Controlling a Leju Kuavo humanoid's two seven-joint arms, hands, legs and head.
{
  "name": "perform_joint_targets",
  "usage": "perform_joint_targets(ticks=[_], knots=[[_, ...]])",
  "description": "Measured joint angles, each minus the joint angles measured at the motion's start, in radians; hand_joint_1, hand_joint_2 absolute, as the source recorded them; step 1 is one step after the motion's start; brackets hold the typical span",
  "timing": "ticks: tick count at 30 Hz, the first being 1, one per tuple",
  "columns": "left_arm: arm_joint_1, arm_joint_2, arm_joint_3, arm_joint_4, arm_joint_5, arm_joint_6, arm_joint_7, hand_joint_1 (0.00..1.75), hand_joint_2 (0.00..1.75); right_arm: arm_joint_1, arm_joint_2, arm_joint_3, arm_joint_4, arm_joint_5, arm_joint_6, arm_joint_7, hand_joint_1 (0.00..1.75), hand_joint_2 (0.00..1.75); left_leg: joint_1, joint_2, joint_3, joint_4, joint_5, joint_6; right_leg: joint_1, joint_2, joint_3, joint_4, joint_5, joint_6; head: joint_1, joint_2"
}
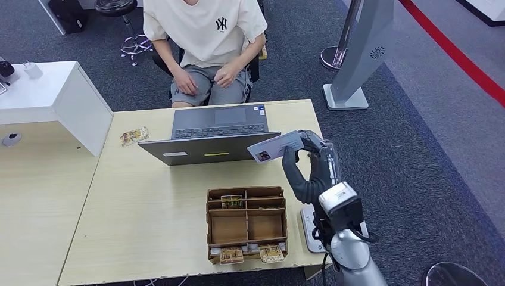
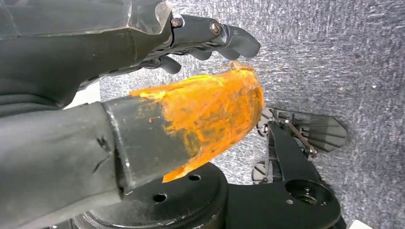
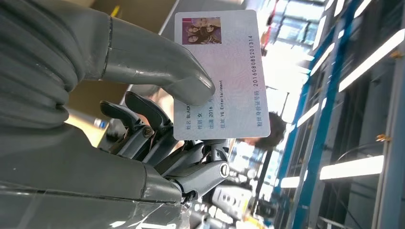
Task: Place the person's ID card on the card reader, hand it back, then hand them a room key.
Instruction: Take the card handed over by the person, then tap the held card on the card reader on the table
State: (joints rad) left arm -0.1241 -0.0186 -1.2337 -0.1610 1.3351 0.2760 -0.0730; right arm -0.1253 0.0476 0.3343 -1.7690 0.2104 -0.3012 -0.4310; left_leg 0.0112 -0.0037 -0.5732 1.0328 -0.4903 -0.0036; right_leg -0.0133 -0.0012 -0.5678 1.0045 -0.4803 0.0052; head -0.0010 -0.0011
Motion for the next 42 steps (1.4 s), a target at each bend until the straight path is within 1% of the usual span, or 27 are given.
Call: perform_joint_targets(ticks=[3,7,12,17,23,28,36,42], knots=[[0.001,0.0,0.0,0.0,0.015,0.002,-0.006,0.0,0.0,0.05,0.003,-0.035,-0.036,-0.079,0.071,-0.018,1.75,1.75,0.0,0.0,0.0,0.0,0.0,0.0,0.0,0.0,0.0,0.0,0.0,0.0,0.0,0.0],[0.002,0.001,0.005,0.0,0.036,0.009,-0.012,0.0,0.0,0.108,0.005,-0.083,-0.06,-0.141,0.126,-0.031,1.75,1.75,0.0,0.0,0.0,0.0,0.0,0.0,0.0,0.0,0.0,0.0,0.0,0.0,0.0,0.0],[0.004,0.001,0.012,0.0,0.059,0.014,-0.019,0.0,0.0,0.169,0.005,-0.146,-0.063,-0.169,0.158,-0.038,1.75,1.75,0.0,0.0,0.0,0.0,0.0,0.0,0.0,0.0,0.0,0.0,0.0,0.0,0.0,0.0],[0.006,0.002,0.021,0.0,0.084,0.019,-0.024,0.0,0.0,0.221,0.005,-0.228,-0.042,-0.18,0.193,-0.023,1.75,1.75,0.0,0.0,0.0,0.0,0.0,0.0,0.0,0.0,0.0,0.0,0.0,0.0,0.0,0.0],[0.01,0.008,0.03,0.004,0.105,0.021,-0.025,0.0,0.0,0.258,0.005,-0.347,0.023,-0.173,0.231,0.0,1.75,1.75,0.0,0.0,0.0,0.0,0.0,0.0,0.0,0.0,0.0,0.0,0.0,0.0,0.0,0.0],[0.012,0.009,0.035,0.008,0.117,0.021,-0.032,0.0,0.0,0.274,0.006,-0.427,0.083,-0.16,0.262,0.012,1.75,1.75,0.0,0.0,0.0,0.0,0.0,0.0,0.0,0.0,0.0,0.0,0.0,0.0,0.0,0.0],[0.012,0.01,0.036,0.009,0.129,0.021,-0.041,0.0,0.0,0.278,0.015,-0.494,0.15,-0.109,0.272,0.013,1.75,1.75,0.0,0.0,0.0,0.0,0.0,0.0,0.0,0.0,0.0,0.0,0.0,0.0,0.0,0.0],[0.012,0.01,0.036,0.009,0.137,0.021,-0.041,0.0,0.0,0.272,0.017,-0.519,0.194,-0.047,0.258,0.026,1.75,1.75,0.0,0.0,0.0,0.0,0.0,0.0,0.0,0.0,0.0,0.0,0.0,0.0,0.0,0.0]])
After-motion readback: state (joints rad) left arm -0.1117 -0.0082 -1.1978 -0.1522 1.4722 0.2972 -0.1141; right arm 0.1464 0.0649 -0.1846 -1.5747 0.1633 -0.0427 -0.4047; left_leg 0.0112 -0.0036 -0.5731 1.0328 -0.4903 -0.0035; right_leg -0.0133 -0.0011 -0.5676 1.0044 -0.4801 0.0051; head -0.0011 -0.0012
